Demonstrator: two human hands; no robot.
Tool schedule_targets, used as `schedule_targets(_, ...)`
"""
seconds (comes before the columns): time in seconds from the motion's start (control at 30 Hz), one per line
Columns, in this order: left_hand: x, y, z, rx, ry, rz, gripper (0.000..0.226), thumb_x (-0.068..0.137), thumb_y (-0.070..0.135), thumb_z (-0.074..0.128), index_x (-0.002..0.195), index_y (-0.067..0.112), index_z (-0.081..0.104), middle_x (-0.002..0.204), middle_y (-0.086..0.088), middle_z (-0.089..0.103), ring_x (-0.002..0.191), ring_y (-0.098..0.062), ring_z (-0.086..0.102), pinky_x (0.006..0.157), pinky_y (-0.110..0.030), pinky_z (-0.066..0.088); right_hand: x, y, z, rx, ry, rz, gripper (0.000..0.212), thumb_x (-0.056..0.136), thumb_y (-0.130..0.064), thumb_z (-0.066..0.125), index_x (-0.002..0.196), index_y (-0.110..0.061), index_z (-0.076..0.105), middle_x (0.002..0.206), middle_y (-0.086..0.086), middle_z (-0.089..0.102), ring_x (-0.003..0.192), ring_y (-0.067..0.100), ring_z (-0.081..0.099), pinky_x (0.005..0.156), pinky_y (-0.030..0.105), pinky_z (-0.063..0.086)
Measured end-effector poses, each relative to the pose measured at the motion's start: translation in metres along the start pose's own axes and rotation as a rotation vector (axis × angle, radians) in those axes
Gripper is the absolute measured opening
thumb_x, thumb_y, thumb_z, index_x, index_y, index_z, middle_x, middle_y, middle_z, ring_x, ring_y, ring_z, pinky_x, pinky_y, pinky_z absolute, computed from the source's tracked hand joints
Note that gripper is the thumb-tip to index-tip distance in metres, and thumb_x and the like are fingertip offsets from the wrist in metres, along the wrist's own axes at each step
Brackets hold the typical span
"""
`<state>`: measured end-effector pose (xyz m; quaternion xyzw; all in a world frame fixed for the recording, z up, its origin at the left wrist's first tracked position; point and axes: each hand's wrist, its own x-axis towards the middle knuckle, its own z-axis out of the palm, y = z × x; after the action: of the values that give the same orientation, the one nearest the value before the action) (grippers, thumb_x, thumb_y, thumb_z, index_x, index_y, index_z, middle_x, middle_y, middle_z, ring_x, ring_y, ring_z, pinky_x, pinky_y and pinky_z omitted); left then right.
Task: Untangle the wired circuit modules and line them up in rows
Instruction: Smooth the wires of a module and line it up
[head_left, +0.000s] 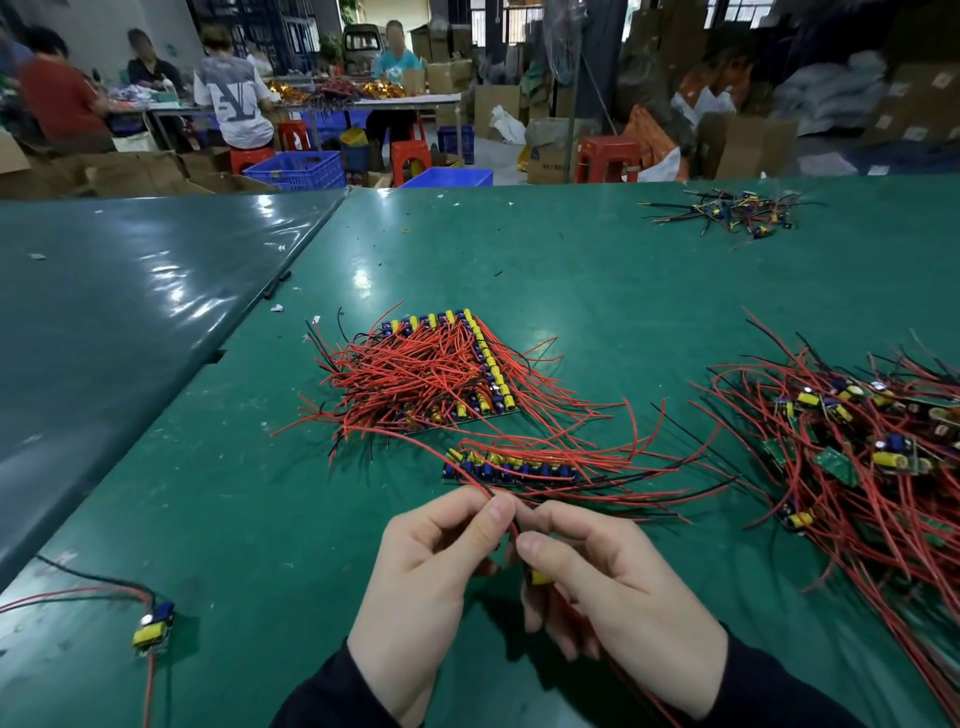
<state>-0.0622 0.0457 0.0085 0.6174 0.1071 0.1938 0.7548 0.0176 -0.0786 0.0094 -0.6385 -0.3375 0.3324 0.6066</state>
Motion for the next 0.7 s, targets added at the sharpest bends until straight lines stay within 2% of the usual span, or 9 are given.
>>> schedule_targets(0.07,0.0000,0.0000,0.0003,0.028,-0.022,0.005,0.023,0.080,0.028,0.061,0.071,0.008,0.067,0.062,-0.014,0.060,0.055,-0.023,0.054,0.058,-0.029,0.044,0.0000,-0.0005,-0.0004,-0.008,-0.019,0.000,0.015,0.085,-0.034,0.051,0.079,-0.024,0.061,0.057,0.006,0.061,0.037,0.013,0.048,0.035,0.018,0.030)
schedule_targets(0.17,0.0011,0.0015,0.0006,0.058,-0.053,0.009,0.024,0.079,0.029,0.060,0.064,0.011,0.062,0.065,-0.008,0.052,0.051,-0.019,0.051,0.054,-0.024,0.044,-0.0009,-0.0007,0.0010,0.005,-0.055,0.008,0.015,0.085,-0.029,0.052,0.070,-0.029,0.057,0.057,0.006,0.062,0.037,0.014,0.052,0.033,0.017,0.030)
schedule_targets(0.3,0.0015,0.0030,-0.0051,0.101,-0.102,-0.047,0.024,0.077,0.029,0.063,0.061,0.011,0.060,0.067,-0.008,0.049,0.057,-0.019,0.049,0.059,-0.030,0.040,-0.0022,0.0010,0.0016,0.063,-0.121,0.089,0.014,0.091,-0.021,0.055,0.078,-0.016,0.053,0.062,0.009,0.064,0.047,0.019,0.061,0.038,0.020,0.040)
schedule_targets(0.37,0.0015,0.0042,-0.0068,0.078,-0.124,-0.075,0.026,0.078,0.030,0.069,0.065,0.009,0.062,0.063,-0.010,0.052,0.057,-0.019,0.048,0.056,-0.028,0.039,-0.0019,0.0003,-0.0005,0.068,-0.115,0.111,0.015,0.095,-0.015,0.053,0.083,-0.008,0.052,0.063,0.010,0.065,0.050,0.021,0.064,0.042,0.022,0.044)
schedule_targets(0.43,0.0016,0.0046,-0.0077,0.060,-0.113,-0.091,0.029,0.077,0.033,0.070,0.069,0.006,0.063,0.066,-0.015,0.052,0.061,-0.022,0.045,0.057,-0.031,0.036,-0.0012,-0.0013,-0.0018,0.078,-0.101,0.117,0.019,0.090,-0.023,0.052,0.085,-0.005,0.051,0.065,0.011,0.066,0.053,0.022,0.065,0.044,0.024,0.045)
schedule_targets(0.5,0.0012,0.0050,-0.0067,0.020,-0.140,-0.122,0.029,0.075,0.037,0.065,0.072,0.008,0.064,0.067,-0.017,0.050,0.055,-0.021,0.044,0.053,-0.029,0.036,-0.0007,-0.0017,-0.0023,0.096,-0.108,0.132,0.025,0.085,-0.030,0.052,0.086,-0.005,0.052,0.070,0.009,0.068,0.057,0.022,0.066,0.045,0.023,0.045)
schedule_targets(0.6,0.0010,0.0066,-0.0048,0.020,-0.161,-0.137,0.027,0.081,0.035,0.066,0.073,0.010,0.065,0.068,-0.018,0.051,0.049,-0.020,0.045,0.051,-0.027,0.038,-0.0005,0.0002,-0.0028,0.075,-0.112,0.138,0.024,0.090,-0.026,0.051,0.086,-0.003,0.052,0.073,0.009,0.069,0.061,0.022,0.068,0.046,0.023,0.044)
schedule_targets(0.67,0.0018,0.0058,-0.0056,0.033,-0.117,-0.125,0.027,0.080,0.036,0.061,0.076,0.010,0.069,0.068,-0.015,0.057,0.053,-0.022,0.050,0.055,-0.027,0.042,-0.0001,0.0002,-0.0042,0.047,-0.078,0.135,0.035,0.085,-0.032,0.053,0.086,0.003,0.052,0.071,0.013,0.069,0.060,0.023,0.067,0.045,0.023,0.042)
schedule_targets(0.7,0.0020,0.0053,-0.0065,0.044,-0.086,-0.118,0.029,0.077,0.038,0.059,0.077,0.012,0.071,0.070,-0.009,0.061,0.058,-0.019,0.052,0.056,-0.026,0.044,0.0003,0.0004,-0.0046,0.030,-0.060,0.127,0.032,0.085,-0.031,0.054,0.083,0.001,0.053,0.071,0.016,0.069,0.059,0.024,0.067,0.044,0.022,0.041)
